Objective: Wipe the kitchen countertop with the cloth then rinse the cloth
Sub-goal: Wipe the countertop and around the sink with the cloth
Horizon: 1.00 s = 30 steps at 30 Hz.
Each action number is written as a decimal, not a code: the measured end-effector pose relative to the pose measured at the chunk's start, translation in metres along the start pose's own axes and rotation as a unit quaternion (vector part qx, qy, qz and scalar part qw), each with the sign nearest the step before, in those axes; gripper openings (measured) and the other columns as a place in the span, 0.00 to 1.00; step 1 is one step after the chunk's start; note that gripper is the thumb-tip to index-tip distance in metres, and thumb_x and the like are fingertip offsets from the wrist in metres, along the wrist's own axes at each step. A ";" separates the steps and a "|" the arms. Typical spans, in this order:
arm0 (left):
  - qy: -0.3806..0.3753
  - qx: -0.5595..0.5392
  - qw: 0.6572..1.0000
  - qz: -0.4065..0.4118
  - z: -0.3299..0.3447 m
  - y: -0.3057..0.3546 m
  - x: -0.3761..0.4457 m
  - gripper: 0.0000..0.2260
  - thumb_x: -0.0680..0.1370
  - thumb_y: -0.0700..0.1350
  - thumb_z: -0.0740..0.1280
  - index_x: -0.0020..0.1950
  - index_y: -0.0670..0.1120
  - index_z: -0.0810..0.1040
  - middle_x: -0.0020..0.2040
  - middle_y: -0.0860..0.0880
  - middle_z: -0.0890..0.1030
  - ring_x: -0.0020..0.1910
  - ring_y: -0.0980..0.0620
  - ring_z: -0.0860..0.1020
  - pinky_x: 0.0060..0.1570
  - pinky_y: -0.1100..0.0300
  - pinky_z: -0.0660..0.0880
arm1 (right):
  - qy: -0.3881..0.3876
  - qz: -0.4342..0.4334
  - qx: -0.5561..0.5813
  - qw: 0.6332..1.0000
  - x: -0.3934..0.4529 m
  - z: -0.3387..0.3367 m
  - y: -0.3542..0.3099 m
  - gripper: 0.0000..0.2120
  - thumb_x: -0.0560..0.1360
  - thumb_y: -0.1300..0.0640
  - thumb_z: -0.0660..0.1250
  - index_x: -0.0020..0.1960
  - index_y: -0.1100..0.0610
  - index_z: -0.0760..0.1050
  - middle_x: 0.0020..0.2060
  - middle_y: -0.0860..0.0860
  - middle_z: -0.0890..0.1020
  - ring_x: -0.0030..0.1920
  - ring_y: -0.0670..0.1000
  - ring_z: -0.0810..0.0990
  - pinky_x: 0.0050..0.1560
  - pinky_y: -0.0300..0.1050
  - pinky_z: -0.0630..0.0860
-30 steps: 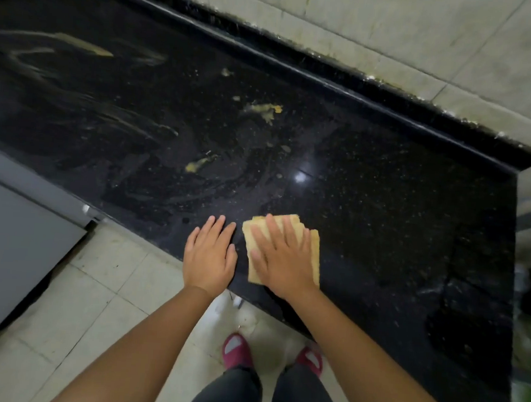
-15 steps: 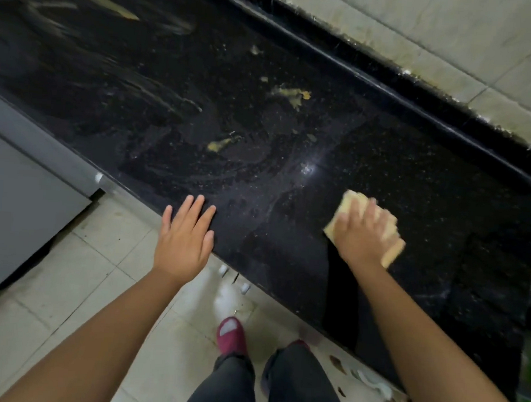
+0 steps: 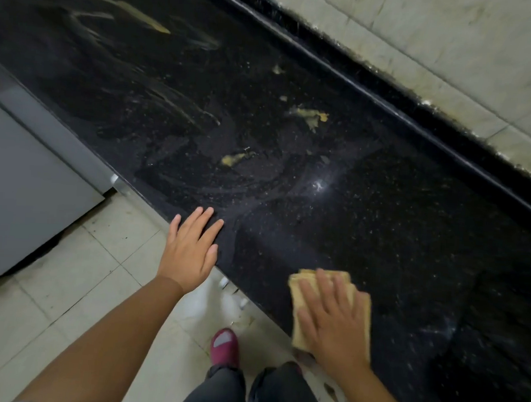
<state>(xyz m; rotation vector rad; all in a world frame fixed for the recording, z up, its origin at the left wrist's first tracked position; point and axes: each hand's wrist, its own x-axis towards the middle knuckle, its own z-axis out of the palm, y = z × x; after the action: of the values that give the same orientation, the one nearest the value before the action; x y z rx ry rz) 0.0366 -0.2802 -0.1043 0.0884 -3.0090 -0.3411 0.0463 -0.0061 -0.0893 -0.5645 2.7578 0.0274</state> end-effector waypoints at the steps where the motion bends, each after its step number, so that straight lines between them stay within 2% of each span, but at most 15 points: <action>1: 0.000 0.001 1.000 0.000 -0.001 0.001 -0.001 0.21 0.73 0.46 0.53 0.58 0.40 0.78 0.59 0.38 0.78 0.63 0.45 0.64 0.62 0.47 0.53 | -0.010 0.040 0.004 0.999 -0.003 -0.002 0.022 0.25 0.80 0.42 0.36 0.66 0.47 0.64 0.67 0.50 0.66 0.65 0.56 0.64 0.64 0.57 0.56; 3: 0.006 0.001 1.000 -0.002 -0.002 0.003 -0.003 0.20 0.73 0.46 0.53 0.57 0.40 0.78 0.58 0.38 0.78 0.62 0.45 0.64 0.61 0.47 0.54 | 0.009 0.132 0.028 0.991 0.004 -0.017 0.057 0.27 0.79 0.41 0.38 0.69 0.48 0.65 0.69 0.54 0.68 0.68 0.58 0.64 0.63 0.64 0.63; 4: 0.010 0.001 1.000 -0.002 -0.002 0.003 -0.004 0.20 0.73 0.46 0.54 0.56 0.40 0.79 0.58 0.39 0.79 0.62 0.45 0.65 0.61 0.47 0.55 | 0.013 0.183 0.041 0.982 0.014 -0.026 0.069 0.27 0.78 0.42 0.39 0.71 0.48 0.63 0.72 0.54 0.64 0.71 0.58 0.60 0.66 0.66 0.60; 6: 0.008 -0.001 1.000 -0.007 -0.002 0.005 -0.003 0.20 0.73 0.47 0.54 0.55 0.41 0.79 0.57 0.39 0.79 0.61 0.45 0.65 0.61 0.47 0.55 | 0.007 0.261 0.082 0.962 0.045 -0.048 0.078 0.24 0.80 0.45 0.41 0.75 0.46 0.52 0.76 0.50 0.51 0.75 0.55 0.48 0.71 0.63 0.48; 9: 0.001 0.004 1.000 -0.016 -0.004 0.006 0.004 0.20 0.73 0.47 0.54 0.55 0.41 0.79 0.57 0.40 0.79 0.61 0.45 0.65 0.61 0.47 0.55 | 0.016 0.294 0.102 0.950 0.109 -0.073 0.061 0.24 0.81 0.47 0.43 0.76 0.46 0.45 0.76 0.49 0.44 0.75 0.55 0.41 0.72 0.62 0.41; 12: -0.010 0.008 1.000 -0.022 -0.004 0.007 0.008 0.21 0.78 0.49 0.50 0.56 0.42 0.79 0.58 0.41 0.79 0.62 0.46 0.65 0.61 0.47 0.56 | -0.008 0.220 0.078 0.972 0.164 -0.082 0.015 0.24 0.81 0.48 0.43 0.76 0.48 0.44 0.76 0.51 0.44 0.75 0.55 0.41 0.72 0.62 0.41; 15: -0.034 0.025 0.999 -0.025 -0.007 0.005 0.006 0.27 0.81 0.53 0.39 0.60 0.44 0.75 0.60 0.42 0.78 0.63 0.46 0.65 0.62 0.48 0.56 | -0.027 0.067 0.035 0.997 0.177 -0.082 -0.050 0.24 0.81 0.48 0.43 0.76 0.47 0.45 0.76 0.50 0.44 0.75 0.55 0.43 0.71 0.63 0.41; 17: -0.032 0.028 0.998 -0.039 -0.013 0.001 0.001 0.26 0.81 0.54 0.39 0.62 0.45 0.72 0.61 0.42 0.77 0.65 0.46 0.64 0.62 0.47 0.59 | 0.038 -0.057 -0.008 0.998 0.162 -0.067 -0.082 0.23 0.80 0.47 0.47 0.74 0.47 0.58 0.75 0.52 0.58 0.74 0.58 0.56 0.69 0.66 0.52; 19: -0.016 0.025 0.997 -0.073 -0.021 -0.007 -0.003 0.28 0.81 0.55 0.39 0.61 0.44 0.74 0.62 0.42 0.76 0.65 0.46 0.64 0.61 0.45 0.65 | 0.045 -0.124 -0.022 0.991 0.134 -0.051 -0.093 0.22 0.78 0.45 0.46 0.66 0.46 0.70 0.66 0.52 0.72 0.66 0.58 0.67 0.62 0.64 0.60; 21: -0.012 0.026 0.995 -0.095 -0.027 -0.016 -0.003 0.29 0.81 0.55 0.40 0.60 0.43 0.76 0.62 0.41 0.76 0.65 0.45 0.64 0.58 0.42 0.70 | 0.013 -0.168 -0.024 0.985 0.099 -0.036 -0.084 0.22 0.80 0.45 0.38 0.66 0.45 0.66 0.66 0.49 0.68 0.65 0.55 0.65 0.63 0.60 0.55; 23: -0.038 0.024 0.993 -0.109 -0.029 -0.022 0.000 0.26 0.80 0.54 0.44 0.61 0.41 0.76 0.62 0.40 0.76 0.66 0.42 0.66 0.56 0.39 0.70 | -0.003 -0.202 -0.051 0.978 0.066 -0.024 -0.057 0.22 0.80 0.44 0.37 0.68 0.43 0.62 0.68 0.48 0.65 0.68 0.55 0.62 0.67 0.56 0.48; 25: -0.062 0.021 0.990 -0.127 -0.028 -0.023 0.006 0.26 0.77 0.54 0.47 0.64 0.41 0.74 0.66 0.40 0.73 0.67 0.40 0.67 0.61 0.39 0.66 | -0.022 -0.171 -0.059 0.983 0.045 -0.015 -0.017 0.22 0.80 0.42 0.37 0.70 0.41 0.58 0.72 0.46 0.60 0.74 0.53 0.53 0.69 0.53 0.45; 27: -0.082 0.028 0.985 -0.152 -0.025 -0.023 0.008 0.30 0.75 0.55 0.42 0.69 0.43 0.69 0.71 0.42 0.66 0.71 0.43 0.62 0.69 0.43 0.53 | -0.037 -0.073 -0.032 0.996 0.039 -0.025 0.022 0.27 0.78 0.38 0.33 0.74 0.41 0.50 0.75 0.43 0.48 0.75 0.49 0.47 0.69 0.52 0.47; 29: -0.083 0.035 0.982 -0.165 -0.020 -0.023 0.007 0.28 0.75 0.53 0.45 0.66 0.42 0.72 0.68 0.41 0.70 0.68 0.42 0.67 0.70 0.48 0.44 | -0.008 0.025 -0.015 1.000 0.053 -0.036 0.050 0.34 0.71 0.32 0.26 0.74 0.43 0.39 0.73 0.40 0.35 0.75 0.47 0.43 0.71 0.55 0.46; 30: -0.073 0.032 0.983 -0.166 -0.017 -0.023 0.006 0.26 0.75 0.52 0.48 0.63 0.41 0.75 0.65 0.40 0.73 0.65 0.41 0.71 0.70 0.50 0.42 | -0.027 0.087 0.017 0.996 0.062 -0.046 0.053 0.32 0.72 0.34 0.28 0.73 0.43 0.36 0.72 0.41 0.34 0.75 0.48 0.40 0.73 0.56 0.44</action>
<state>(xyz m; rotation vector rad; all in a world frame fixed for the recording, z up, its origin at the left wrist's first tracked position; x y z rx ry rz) 0.0333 -0.3068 -0.0925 0.6012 -3.1455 -0.2917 -0.0421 0.0159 -0.0682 -0.3094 2.7414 0.0339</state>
